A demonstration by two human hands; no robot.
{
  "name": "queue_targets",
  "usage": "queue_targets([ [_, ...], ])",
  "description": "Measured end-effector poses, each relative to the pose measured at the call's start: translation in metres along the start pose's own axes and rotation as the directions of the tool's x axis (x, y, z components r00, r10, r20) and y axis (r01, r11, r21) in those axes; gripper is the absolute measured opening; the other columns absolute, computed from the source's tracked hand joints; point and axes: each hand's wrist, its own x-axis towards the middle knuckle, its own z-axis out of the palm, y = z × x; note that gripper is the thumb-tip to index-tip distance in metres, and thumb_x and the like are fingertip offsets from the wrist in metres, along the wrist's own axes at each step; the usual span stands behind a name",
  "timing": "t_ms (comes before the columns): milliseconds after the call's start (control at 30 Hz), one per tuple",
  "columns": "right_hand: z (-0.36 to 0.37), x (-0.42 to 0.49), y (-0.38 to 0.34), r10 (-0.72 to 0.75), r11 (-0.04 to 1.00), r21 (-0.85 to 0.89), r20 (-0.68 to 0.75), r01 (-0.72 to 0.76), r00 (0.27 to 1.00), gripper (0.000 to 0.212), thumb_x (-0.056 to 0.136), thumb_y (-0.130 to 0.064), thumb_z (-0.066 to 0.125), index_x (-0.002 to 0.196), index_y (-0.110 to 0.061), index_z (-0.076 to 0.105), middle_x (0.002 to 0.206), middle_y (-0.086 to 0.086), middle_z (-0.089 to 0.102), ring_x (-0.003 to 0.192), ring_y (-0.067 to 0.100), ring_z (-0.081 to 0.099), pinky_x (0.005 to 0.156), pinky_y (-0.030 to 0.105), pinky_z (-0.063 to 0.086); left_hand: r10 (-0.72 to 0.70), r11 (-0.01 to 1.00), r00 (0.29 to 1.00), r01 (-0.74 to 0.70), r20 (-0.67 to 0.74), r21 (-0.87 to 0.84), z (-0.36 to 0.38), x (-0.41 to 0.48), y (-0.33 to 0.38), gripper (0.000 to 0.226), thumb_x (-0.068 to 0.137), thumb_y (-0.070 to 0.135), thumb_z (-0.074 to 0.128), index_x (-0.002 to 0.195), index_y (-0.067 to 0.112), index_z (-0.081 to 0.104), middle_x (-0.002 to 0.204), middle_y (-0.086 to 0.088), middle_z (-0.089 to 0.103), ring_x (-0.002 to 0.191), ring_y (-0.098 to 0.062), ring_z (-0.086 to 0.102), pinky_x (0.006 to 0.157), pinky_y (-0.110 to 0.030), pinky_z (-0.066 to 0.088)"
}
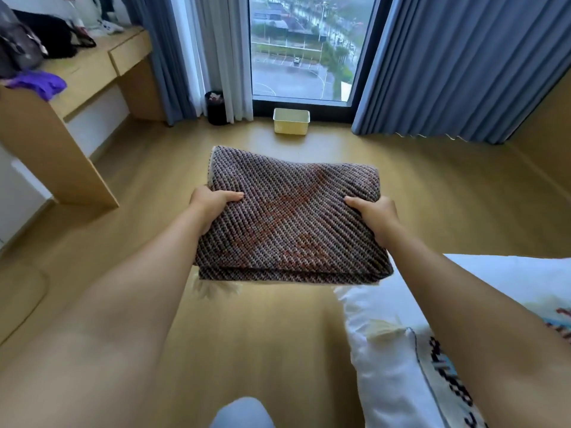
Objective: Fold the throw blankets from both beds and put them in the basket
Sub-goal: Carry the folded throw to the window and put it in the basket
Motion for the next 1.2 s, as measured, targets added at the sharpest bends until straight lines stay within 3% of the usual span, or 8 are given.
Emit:
queue_targets([
  [267, 0.066, 0.202, -0.064, 0.022, 1.0, -0.01, -0.032, -0.022, 0.999, 0.06, 0.069, -0.033, 0.08, 0.116, -0.005, 0.057, 0.109, 0.012, 0.065, 0.094, 0.03, 0.063, 0.086, 0.041, 0.053, -0.016, 1.0, 1.0, 0.016, -0.006, -0.007, 0.04, 0.212, 0.078, 0.075, 0.066, 0.026, 0.081, 0.127, 0.001, 0.044, 0.119, -0.017, 0.058, 0.102, -0.037, 0.059, 0.091, -0.047, 0.048],
  [467, 0.093, 0.346, -0.108, 0.062, 0.998, -0.008, -0.093, -0.063, 0.994, 0.059, 0.069, -0.034, 0.079, 0.116, -0.006, 0.056, 0.11, 0.012, 0.065, 0.096, 0.03, 0.063, 0.088, 0.043, 0.052, -0.044, 0.999, 0.997, 0.044, 0.071, 0.001, 0.087, 0.363, 0.149, 0.071, 0.067, 0.023, 0.08, 0.125, 0.001, 0.046, 0.111, -0.015, 0.06, 0.09, -0.032, 0.059, 0.082, -0.042, 0.048],
  [667, 0.101, 0.505, -0.138, 0.075, 0.997, -0.007, -0.133, -0.076, 0.988, 0.058, 0.071, -0.034, 0.077, 0.117, -0.006, 0.056, 0.111, 0.011, 0.064, 0.097, 0.03, 0.062, 0.09, 0.041, 0.051, -0.05, 0.999, 0.991, 0.048, 0.123, 0.019, 0.162, 0.512, 0.208, 0.074, 0.066, 0.022, 0.08, 0.129, 0.004, 0.045, 0.119, -0.017, 0.06, 0.101, -0.037, 0.06, 0.095, -0.052, 0.046],
  [833, 0.105, 0.657, -0.173, 0.079, 0.996, -0.023, -0.111, -0.082, 0.991, 0.059, 0.072, -0.034, 0.077, 0.118, -0.007, 0.054, 0.111, 0.01, 0.062, 0.094, 0.029, 0.059, 0.082, 0.035, 0.047, -0.046, 0.999, 0.995, 0.047, 0.094, -0.01, 0.23, 0.63, 0.264, 0.075, 0.067, 0.021, 0.08, 0.13, 0.003, 0.045, 0.121, -0.017, 0.059, 0.104, -0.036, 0.06, 0.097, -0.05, 0.045],
  [1000, 0.119, 0.795, -0.217, 0.086, 0.995, -0.047, -0.056, -0.089, 0.995, 0.062, 0.069, -0.036, 0.077, 0.119, -0.008, 0.056, 0.115, 0.011, 0.064, 0.1, 0.031, 0.061, 0.094, 0.046, 0.049, -0.057, 0.997, 0.997, 0.059, 0.053, -0.044, 0.275, 0.74, 0.317, 0.076, 0.067, 0.022, 0.08, 0.131, 0.003, 0.044, 0.124, -0.017, 0.058, 0.107, -0.036, 0.058, 0.099, -0.051, 0.043],
  [1200, 0.161, 0.956, -0.252, 0.089, 0.995, -0.053, -0.019, -0.09, 0.996, 0.061, 0.068, -0.035, 0.079, 0.118, -0.008, 0.059, 0.113, 0.012, 0.065, 0.099, 0.031, 0.062, 0.095, 0.047, 0.049, -0.087, 0.995, 0.996, 0.088, 0.027, -0.045, 0.312, 0.887, 0.366, 0.076, 0.067, 0.021, 0.08, 0.131, 0.001, 0.044, 0.123, -0.017, 0.058, 0.105, -0.036, 0.059, 0.097, -0.052, 0.044],
])
